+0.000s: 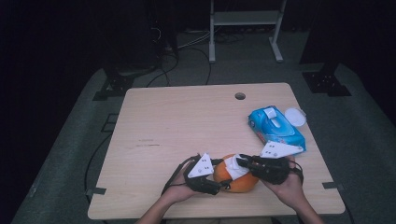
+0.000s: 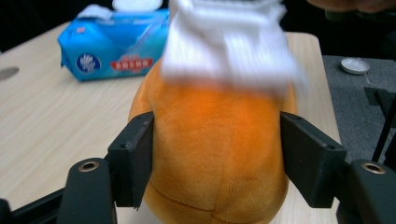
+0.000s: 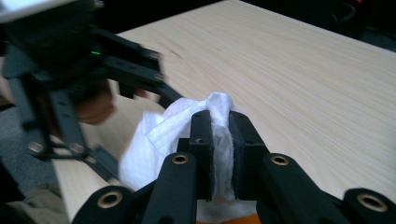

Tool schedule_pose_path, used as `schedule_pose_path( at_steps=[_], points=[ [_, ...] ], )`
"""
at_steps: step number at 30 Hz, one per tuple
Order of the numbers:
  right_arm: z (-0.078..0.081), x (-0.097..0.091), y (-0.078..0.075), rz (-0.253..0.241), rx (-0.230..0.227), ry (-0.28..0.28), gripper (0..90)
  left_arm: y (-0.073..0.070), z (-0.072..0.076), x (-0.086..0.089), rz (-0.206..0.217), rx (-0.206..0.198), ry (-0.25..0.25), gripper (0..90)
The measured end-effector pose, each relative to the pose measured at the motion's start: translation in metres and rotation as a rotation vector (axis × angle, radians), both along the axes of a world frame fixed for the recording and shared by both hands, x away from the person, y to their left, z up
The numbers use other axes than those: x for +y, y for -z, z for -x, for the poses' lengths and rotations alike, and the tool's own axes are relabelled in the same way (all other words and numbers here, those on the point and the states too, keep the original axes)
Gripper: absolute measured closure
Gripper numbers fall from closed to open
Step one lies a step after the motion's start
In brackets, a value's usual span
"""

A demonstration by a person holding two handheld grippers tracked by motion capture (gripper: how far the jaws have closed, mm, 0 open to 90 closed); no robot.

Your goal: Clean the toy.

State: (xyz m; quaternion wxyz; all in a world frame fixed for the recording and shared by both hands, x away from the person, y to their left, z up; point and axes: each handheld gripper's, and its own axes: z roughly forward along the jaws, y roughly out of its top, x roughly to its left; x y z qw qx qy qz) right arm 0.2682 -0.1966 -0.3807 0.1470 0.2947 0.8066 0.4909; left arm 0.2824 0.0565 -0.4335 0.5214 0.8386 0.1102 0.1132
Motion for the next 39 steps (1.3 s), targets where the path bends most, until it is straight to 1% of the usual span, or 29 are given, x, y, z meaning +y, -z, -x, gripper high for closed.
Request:
schedule_pose_path(
  at_steps=[1, 2, 3, 4, 5, 6, 7, 8, 9, 10, 11, 12, 13, 14, 15, 17, 18, 21, 24, 26, 28, 29, 30, 31, 32, 34, 36, 37, 39],
  points=[
    [-0.002, -0.004, 0.002, -0.002, 0.007, 0.011, 80.0, 0.000, 0.000, 0.000, 0.000, 0.000, 0.000, 31.0],
    [-0.004, -0.009, 0.004, -0.008, 0.022, 0.026, 79.9, 0.002, -0.002, 0.005, -0.004, 0.022, 0.002, 30.4],
    [-0.007, -0.014, 0.007, -0.015, 0.033, 0.037, 79.9, 0.002, -0.002, 0.005, -0.004, 0.022, 0.002, 29.7],
    [-0.008, -0.018, 0.009, -0.023, 0.048, 0.047, 80.0, 0.003, -0.004, 0.007, -0.003, 0.038, 0.004, 28.2],
    [-0.009, -0.020, 0.011, -0.024, 0.050, 0.051, 80.0, 0.003, -0.005, 0.007, 0.003, 0.056, 0.008, 26.2],
    [-0.009, -0.020, 0.012, -0.030, 0.059, 0.052, 80.0, 0.002, -0.006, 0.006, 0.007, 0.065, 0.010, 22.3],
    [-0.009, -0.019, 0.012, -0.029, 0.056, 0.052, 80.0, 0.002, -0.006, 0.006, 0.007, 0.065, 0.010, 19.1],
    [-0.007, -0.017, 0.010, -0.027, 0.054, 0.048, 80.0, -0.002, -0.007, 0.003, 0.027, 0.065, 0.006, 15.6],
    [-0.006, -0.014, 0.010, -0.029, 0.052, 0.034, 80.0, -0.002, -0.007, 0.003, 0.027, 0.065, 0.006, 12.9],
    [-0.005, -0.011, 0.010, -0.032, 0.055, 0.019, 80.0, -0.003, -0.007, 0.001, 0.060, 0.076, 0.004, 11.1],
    [-0.005, -0.011, 0.010, -0.032, 0.055, 0.019, 80.0, -0.003, -0.007, 0.001, 0.060, 0.076, 0.004, 10.9],
    [-0.004, -0.008, 0.010, -0.030, 0.054, 0.007, 80.0, -0.002, -0.007, -0.001, 0.051, 0.067, 0.007, 10.9],
    [-0.001, 0.000, 0.008, 0.002, 0.030, -0.004, 79.9, 0.000, -0.005, -0.001, 0.023, 0.048, 0.012, 16.1],
    [-0.001, 0.000, 0.008, 0.009, 0.025, -0.004, 79.9, 0.001, -0.005, 0.000, 0.021, 0.047, 0.010, 18.4],
    [-0.001, 0.000, 0.008, 0.009, 0.025, -0.004, 79.9, 0.001, -0.005, 0.000, 0.021, 0.047, 0.010, 20.2],
    [-0.002, -0.004, 0.008, 0.000, 0.035, 0.003, 79.8, 0.002, -0.007, 0.003, 0.015, 0.060, 0.007, 22.0],
    [-0.005, -0.011, 0.011, 0.001, 0.041, 0.024, 79.8, 0.003, -0.008, 0.006, 0.014, 0.072, 0.002, 22.3],
    [-0.009, -0.021, 0.016, 0.005, 0.057, 0.059, 79.8, 0.005, -0.009, 0.012, 0.010, 0.087, 0.010, 22.5],
    [-0.012, -0.029, 0.023, 0.012, 0.081, 0.084, 79.9, 0.006, -0.010, 0.015, 0.024, 0.104, 0.012, 22.3],
    [-0.012, -0.028, 0.025, 0.012, 0.089, 0.083, 79.9, 0.007, -0.010, 0.015, 0.033, 0.109, 0.014, 21.5],
    [-0.012, -0.026, 0.025, 0.019, 0.087, 0.083, 79.9, 0.007, -0.010, 0.014, 0.032, 0.110, 0.016, 20.6],
    [-0.011, -0.024, 0.025, 0.027, 0.082, 0.081, 79.9, 0.007, -0.009, 0.012, 0.027, 0.104, 0.017, 20.6],
    [-0.010, -0.020, 0.023, 0.028, 0.066, 0.074, 79.9, 0.006, -0.008, 0.010, 0.026, 0.101, 0.012, 19.7],
    [-0.010, -0.020, 0.023, 0.028, 0.066, 0.074, 79.9, 0.006, -0.008, 0.010, 0.026, 0.101, 0.012, 19.4],
    [-0.009, -0.019, 0.021, 0.022, 0.063, 0.073, 80.0, 0.006, -0.007, 0.009, 0.031, 0.099, 0.004, 19.4],
    [-0.004, -0.015, 0.015, -0.006, 0.047, 0.051, 79.9, 0.006, -0.005, 0.005, 0.035, 0.094, -0.006, 17.3],
    [-0.003, -0.014, 0.014, -0.008, 0.044, 0.044, 79.9, 0.006, -0.005, 0.003, 0.035, 0.097, -0.008, 16.3],
    [-0.004, -0.015, 0.015, -0.007, 0.050, 0.041, 79.8, 0.006, -0.005, 0.003, 0.036, 0.099, -0.004, 14.7],
    [-0.008, -0.019, 0.018, -0.008, 0.062, 0.047, 79.7, 0.005, -0.006, 0.004, 0.037, 0.099, 0.000, 14.7]
  ],
)
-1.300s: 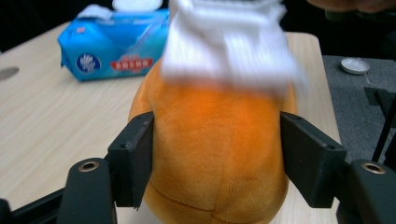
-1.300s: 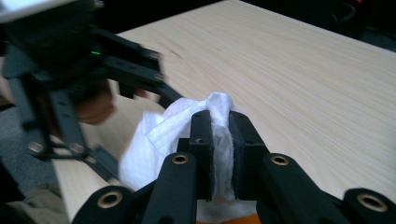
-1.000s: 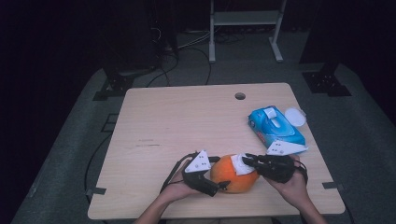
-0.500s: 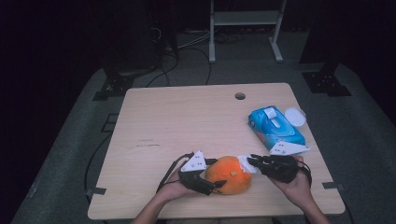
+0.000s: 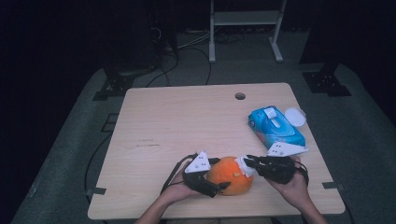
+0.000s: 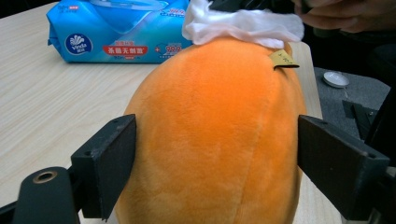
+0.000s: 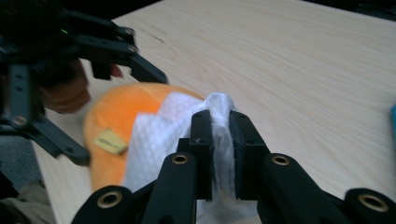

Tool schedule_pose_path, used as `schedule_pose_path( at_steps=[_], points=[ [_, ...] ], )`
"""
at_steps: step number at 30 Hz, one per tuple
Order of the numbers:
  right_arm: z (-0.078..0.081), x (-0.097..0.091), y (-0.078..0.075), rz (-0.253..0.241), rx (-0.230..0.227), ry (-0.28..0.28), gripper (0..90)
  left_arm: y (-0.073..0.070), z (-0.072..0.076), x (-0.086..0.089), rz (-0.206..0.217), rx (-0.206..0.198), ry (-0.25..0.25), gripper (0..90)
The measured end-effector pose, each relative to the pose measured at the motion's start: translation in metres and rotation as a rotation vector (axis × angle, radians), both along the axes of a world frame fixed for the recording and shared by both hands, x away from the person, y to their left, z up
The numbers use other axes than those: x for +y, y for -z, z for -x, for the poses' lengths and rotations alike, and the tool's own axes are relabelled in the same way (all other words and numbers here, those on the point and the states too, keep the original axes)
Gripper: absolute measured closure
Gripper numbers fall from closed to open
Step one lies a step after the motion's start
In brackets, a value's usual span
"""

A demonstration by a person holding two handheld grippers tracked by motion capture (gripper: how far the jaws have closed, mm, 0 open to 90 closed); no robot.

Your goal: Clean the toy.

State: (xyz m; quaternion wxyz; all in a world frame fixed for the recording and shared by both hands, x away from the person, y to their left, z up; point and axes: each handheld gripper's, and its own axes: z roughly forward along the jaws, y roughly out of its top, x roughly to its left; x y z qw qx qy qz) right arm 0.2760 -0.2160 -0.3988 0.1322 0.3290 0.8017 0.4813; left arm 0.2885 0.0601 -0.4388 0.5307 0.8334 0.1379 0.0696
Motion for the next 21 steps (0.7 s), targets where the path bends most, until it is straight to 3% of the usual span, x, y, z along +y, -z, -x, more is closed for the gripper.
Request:
schedule_pose_path(
  at_steps=[5, 8, 9, 13, 15, 18, 21],
  points=[
    [-0.005, -0.007, 0.005, -0.001, 0.037, 0.029, 79.7, 0.000, -0.001, 0.000, 0.011, 0.008, -0.027, 15.7],
    [-0.003, -0.003, 0.001, -0.009, 0.032, 0.025, 79.8, -0.002, 0.001, -0.005, 0.001, -0.006, -0.047, 17.3],
    [0.001, 0.003, -0.005, -0.021, 0.012, 0.004, 79.9, -0.004, 0.004, -0.010, -0.005, -0.016, -0.049, 17.3],
    [0.005, 0.009, -0.010, -0.025, -0.007, -0.033, 79.6, -0.006, 0.007, -0.013, -0.010, -0.030, -0.032, 17.1],
    [0.005, 0.010, -0.008, -0.009, -0.008, -0.033, 79.4, -0.008, 0.003, -0.008, 0.009, -0.006, -0.023, 13.7],
    [0.001, 0.004, -0.004, -0.019, 0.008, -0.016, 79.4, -0.011, -0.006, -0.001, 0.043, 0.071, -0.045, 9.7],
    [-0.003, -0.001, -0.002, -0.039, 0.029, -0.010, 79.2, -0.008, -0.012, 0.001, 0.043, 0.127, -0.062, 8.6]
  ],
)
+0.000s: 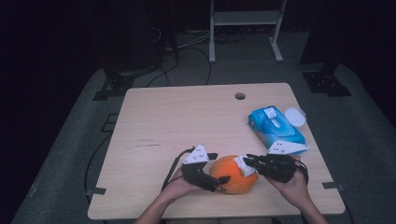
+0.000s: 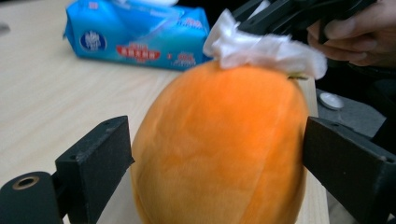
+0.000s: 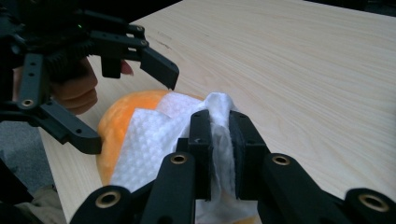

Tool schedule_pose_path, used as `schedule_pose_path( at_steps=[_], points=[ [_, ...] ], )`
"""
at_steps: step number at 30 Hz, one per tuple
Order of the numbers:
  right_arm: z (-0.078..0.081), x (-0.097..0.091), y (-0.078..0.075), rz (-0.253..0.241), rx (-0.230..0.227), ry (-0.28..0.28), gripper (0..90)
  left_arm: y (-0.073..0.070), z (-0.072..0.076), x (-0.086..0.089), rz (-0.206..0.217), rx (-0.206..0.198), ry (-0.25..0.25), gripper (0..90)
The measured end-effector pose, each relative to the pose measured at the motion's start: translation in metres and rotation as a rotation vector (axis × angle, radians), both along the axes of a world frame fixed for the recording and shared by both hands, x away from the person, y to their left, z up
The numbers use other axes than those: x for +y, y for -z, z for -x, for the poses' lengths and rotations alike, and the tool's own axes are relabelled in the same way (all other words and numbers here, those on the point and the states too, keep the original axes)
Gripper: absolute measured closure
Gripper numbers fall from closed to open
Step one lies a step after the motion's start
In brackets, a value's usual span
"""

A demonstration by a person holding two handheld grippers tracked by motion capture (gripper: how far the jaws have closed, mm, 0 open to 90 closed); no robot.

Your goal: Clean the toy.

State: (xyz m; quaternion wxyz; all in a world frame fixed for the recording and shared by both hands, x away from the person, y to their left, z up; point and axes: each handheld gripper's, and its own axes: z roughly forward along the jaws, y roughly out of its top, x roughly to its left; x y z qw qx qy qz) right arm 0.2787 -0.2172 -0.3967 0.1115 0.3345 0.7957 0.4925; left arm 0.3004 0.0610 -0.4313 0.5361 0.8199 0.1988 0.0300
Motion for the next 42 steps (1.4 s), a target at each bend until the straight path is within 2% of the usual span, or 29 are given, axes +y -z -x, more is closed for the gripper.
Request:
schedule_pose_path(
  at_steps=[1, 2, 3, 5, 6, 7, 8, 9, 11, 12, 13, 14, 15, 18, 19, 20, 22, 23, 25, 26, 27, 28, 29, 32, 33, 34, 37, 40, 42],
  points=[
    [-0.001, 0.000, 0.000, -0.002, 0.003, 0.001, 79.2, 0.000, 0.000, 0.000, 0.000, 0.000, 0.000, 8.8],
    [-0.001, 0.000, 0.000, -0.006, 0.006, -0.001, 79.2, 0.006, -0.002, -0.002, -0.009, 0.045, 0.009, 10.4],
    [-0.001, 0.000, 0.000, -0.006, 0.006, -0.001, 79.2, 0.006, -0.002, -0.002, -0.009, 0.045, 0.009, 13.8],
    [0.000, 0.003, 0.000, 0.007, 0.001, -0.001, 79.4, 0.006, 0.002, -0.002, -0.022, -0.020, 0.017, 26.2],
    [0.000, 0.004, -0.001, 0.013, -0.005, -0.005, 79.6, 0.002, 0.004, -0.002, -0.021, -0.067, 0.015, 32.6],
    [0.000, 0.004, -0.001, 0.013, -0.005, -0.005, 79.6, 0.002, 0.004, -0.002, -0.021, -0.067, 0.015, 36.0],
    [0.003, 0.005, -0.008, 0.009, -0.024, -0.001, 79.8, -0.007, 0.010, -0.002, -0.002, -0.185, 0.003, 38.8],
    [0.004, 0.005, -0.010, 0.000, -0.034, -0.002, 79.8, -0.013, 0.012, -0.002, 0.001, -0.236, -0.005, 39.4],
    [0.005, 0.006, -0.016, -0.018, -0.052, 0.000, 79.9, -0.019, 0.014, -0.003, 0.001, -0.291, -0.013, 39.0],
    [0.005, 0.007, -0.018, -0.023, -0.057, 0.000, 79.9, -0.018, 0.014, -0.003, -0.003, -0.296, -0.013, 37.7],
    [0.005, 0.008, -0.018, -0.021, -0.056, 0.000, 79.8, -0.018, 0.014, -0.003, -0.003, -0.296, -0.013, 36.5],
    [0.003, 0.009, -0.015, -0.018, -0.046, -0.003, 79.8, -0.012, 0.011, -0.003, -0.022, -0.274, -0.006, 34.5],
    [0.001, 0.011, -0.011, -0.005, -0.037, -0.005, 79.8, -0.008, 0.009, -0.003, -0.021, -0.245, -0.005, 32.0],
    [-0.006, 0.010, 0.001, 0.019, -0.011, -0.003, 79.7, -0.004, 0.001, 0.002, 0.001, -0.154, -0.025, 17.2],
    [-0.006, 0.010, 0.001, 0.019, -0.011, -0.003, 79.7, -0.004, 0.001, 0.002, 0.001, -0.154, -0.025, 13.3],
    [-0.011, 0.003, 0.003, 0.002, 0.020, 0.003, 79.7, -0.002, -0.006, 0.006, 0.003, -0.076, -0.042, 8.9],
    [-0.011, -0.002, 0.003, 0.006, 0.017, 0.019, 79.7, 0.002, -0.011, 0.011, 0.017, -0.031, -0.056, 9.6],
    [-0.012, -0.003, 0.003, 0.007, 0.019, 0.029, 79.8, 0.004, -0.012, 0.012, 0.024, -0.023, -0.047, 13.8],
    [-0.011, -0.003, 0.003, 0.007, 0.020, 0.035, 79.9, 0.004, -0.010, 0.011, 0.021, -0.037, -0.047, 22.9],
    [-0.007, 0.002, -0.002, 0.017, -0.005, 0.032, 80.2, 0.002, -0.007, 0.010, 0.010, -0.065, -0.040, 26.3],
    [-0.005, 0.004, -0.005, 0.024, -0.019, 0.029, 80.1, -0.002, -0.002, 0.006, -0.008, -0.105, -0.028, 27.3],
    [-0.005, 0.004, -0.005, 0.024, -0.019, 0.029, 80.1, -0.002, -0.002, 0.006, -0.008, -0.105, -0.028, 27.9],
    [0.000, 0.012, -0.012, 0.014, -0.042, 0.004, 80.1, -0.004, 0.004, 0.001, -0.030, -0.149, -0.015, 28.6],
    [0.005, 0.020, -0.019, 0.014, -0.070, -0.034, 79.9, -0.007, 0.011, -0.004, -0.058, -0.205, 0.000, 29.3],
    [0.005, 0.020, -0.019, 0.014, -0.070, -0.034, 79.9, -0.007, 0.011, -0.004, -0.058, -0.205, 0.000, 29.4],
    [0.007, 0.023, -0.022, 0.036, -0.090, -0.045, 79.7, -0.008, 0.014, -0.006, -0.073, -0.228, 0.008, 29.4],
    [0.005, 0.018, -0.022, 0.039, -0.084, -0.035, 79.6, -0.008, 0.013, -0.005, -0.066, -0.222, 0.011, 29.0],
    [0.001, 0.009, -0.020, 0.049, -0.056, -0.011, 79.6, -0.007, 0.011, -0.002, -0.032, -0.183, 0.033, 27.9],
    [0.002, 0.008, -0.020, 0.044, -0.054, -0.012, 79.8, -0.009, 0.013, -0.005, -0.039, -0.196, 0.034, 28.0]
  ],
)
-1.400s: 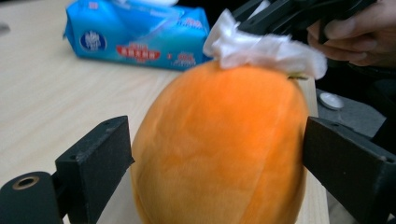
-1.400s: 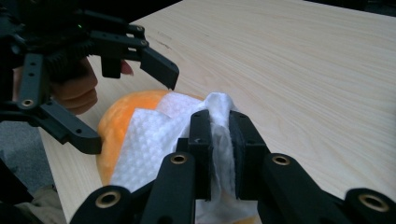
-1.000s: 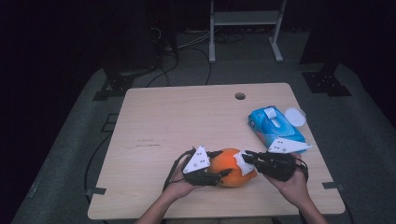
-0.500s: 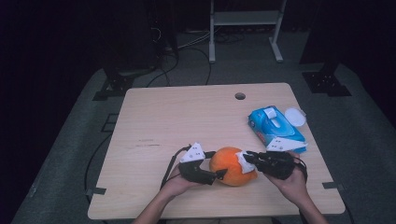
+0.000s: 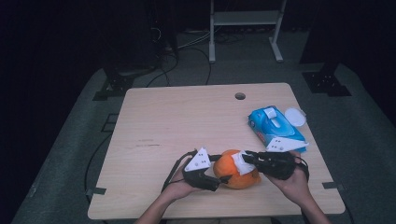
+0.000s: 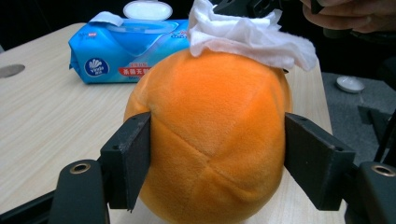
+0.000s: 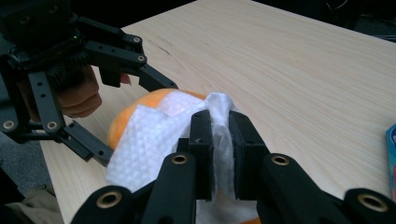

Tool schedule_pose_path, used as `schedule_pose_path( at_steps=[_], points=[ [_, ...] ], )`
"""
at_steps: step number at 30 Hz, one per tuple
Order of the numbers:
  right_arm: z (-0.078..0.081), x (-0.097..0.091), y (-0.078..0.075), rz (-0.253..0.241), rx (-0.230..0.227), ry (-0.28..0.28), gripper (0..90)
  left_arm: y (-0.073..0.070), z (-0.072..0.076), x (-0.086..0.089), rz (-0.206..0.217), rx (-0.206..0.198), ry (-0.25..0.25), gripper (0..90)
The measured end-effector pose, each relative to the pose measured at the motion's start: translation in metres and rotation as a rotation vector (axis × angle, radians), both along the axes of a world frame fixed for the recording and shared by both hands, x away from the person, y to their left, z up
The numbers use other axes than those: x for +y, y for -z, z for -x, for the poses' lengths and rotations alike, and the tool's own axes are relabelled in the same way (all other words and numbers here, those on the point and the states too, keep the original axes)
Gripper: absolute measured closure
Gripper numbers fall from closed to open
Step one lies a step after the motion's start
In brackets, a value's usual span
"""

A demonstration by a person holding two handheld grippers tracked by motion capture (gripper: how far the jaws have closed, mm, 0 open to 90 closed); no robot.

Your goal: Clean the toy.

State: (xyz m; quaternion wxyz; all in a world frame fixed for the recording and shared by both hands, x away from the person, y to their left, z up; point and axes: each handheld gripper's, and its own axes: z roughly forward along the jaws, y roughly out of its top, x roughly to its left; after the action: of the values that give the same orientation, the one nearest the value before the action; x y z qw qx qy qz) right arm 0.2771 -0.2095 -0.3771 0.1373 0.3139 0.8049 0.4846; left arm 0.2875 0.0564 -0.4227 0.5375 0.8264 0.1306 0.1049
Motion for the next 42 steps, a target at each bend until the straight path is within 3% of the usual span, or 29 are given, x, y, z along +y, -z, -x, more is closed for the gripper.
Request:
schedule_pose_path(
  at_steps=[1, 4, 5, 7, 12, 15, 19, 20, 23, 24, 27, 33, 39, 42],
  points=[
    [0.000, 0.000, 0.000, 0.000, 0.000, 0.000, 79.8, 0.000, 0.000, 0.000, 0.000, 0.000, 0.000, 28.0],
    [0.007, 0.013, -0.005, -0.020, -0.006, -0.049, 79.9, -0.001, 0.008, -0.006, -0.025, -0.074, 0.021, 29.1],
    [0.009, 0.017, -0.005, -0.027, -0.002, -0.059, 79.9, -0.001, 0.008, -0.006, -0.025, -0.074, 0.021, 29.0],
    [0.011, 0.025, -0.005, -0.038, 0.003, -0.092, 79.9, -0.001, 0.014, -0.010, -0.058, -0.125, 0.047, 29.2],
    [0.011, 0.025, -0.006, -0.031, -0.008, -0.092, 80.0, 0.001, 0.013, -0.007, -0.054, -0.130, 0.056, 30.0],
    [0.004, 0.013, -0.003, -0.029, 0.000, -0.043, 79.9, 0.003, 0.010, -0.004, -0.051, -0.114, 0.055, 29.9],
    [-0.006, -0.002, 0.006, -0.046, 0.044, -0.002, 79.9, 0.004, 0.007, -0.002, -0.042, -0.084, 0.048, 28.4],
    [-0.007, -0.004, 0.007, -0.047, 0.048, 0.005, 79.9, 0.005, 0.005, -0.002, -0.025, -0.061, 0.048, 26.6],
    [-0.007, -0.004, 0.008, -0.058, 0.055, 0.010, 80.0, 0.003, -0.001, -0.002, 0.045, 0.068, 0.034, 18.0],
    [-0.006, -0.002, 0.008, -0.061, 0.057, 0.005, 80.1, 0.002, -0.002, -0.002, 0.048, 0.085, 0.023, 15.8],
    [-0.001, 0.010, 0.006, -0.061, 0.051, -0.036, 80.0, 0.003, -0.003, -0.003, 0.047, 0.106, 0.002, 15.6],
    [0.004, 0.021, 0.004, -0.032, 0.021, -0.065, 79.9, 0.005, -0.004, 0.002, 0.036, 0.090, 0.007, 21.5],
    [-0.008, -0.004, 0.015, -0.040, 0.064, 0.014, 79.9, 0.007, -0.008, 0.007, 0.042, 0.114, 0.003, 21.0],
    [-0.008, -0.006, 0.017, -0.037, 0.069, 0.016, 80.0, 0.006, -0.012, 0.002, 0.048, 0.175, -0.031, 11.5]
  ],
)
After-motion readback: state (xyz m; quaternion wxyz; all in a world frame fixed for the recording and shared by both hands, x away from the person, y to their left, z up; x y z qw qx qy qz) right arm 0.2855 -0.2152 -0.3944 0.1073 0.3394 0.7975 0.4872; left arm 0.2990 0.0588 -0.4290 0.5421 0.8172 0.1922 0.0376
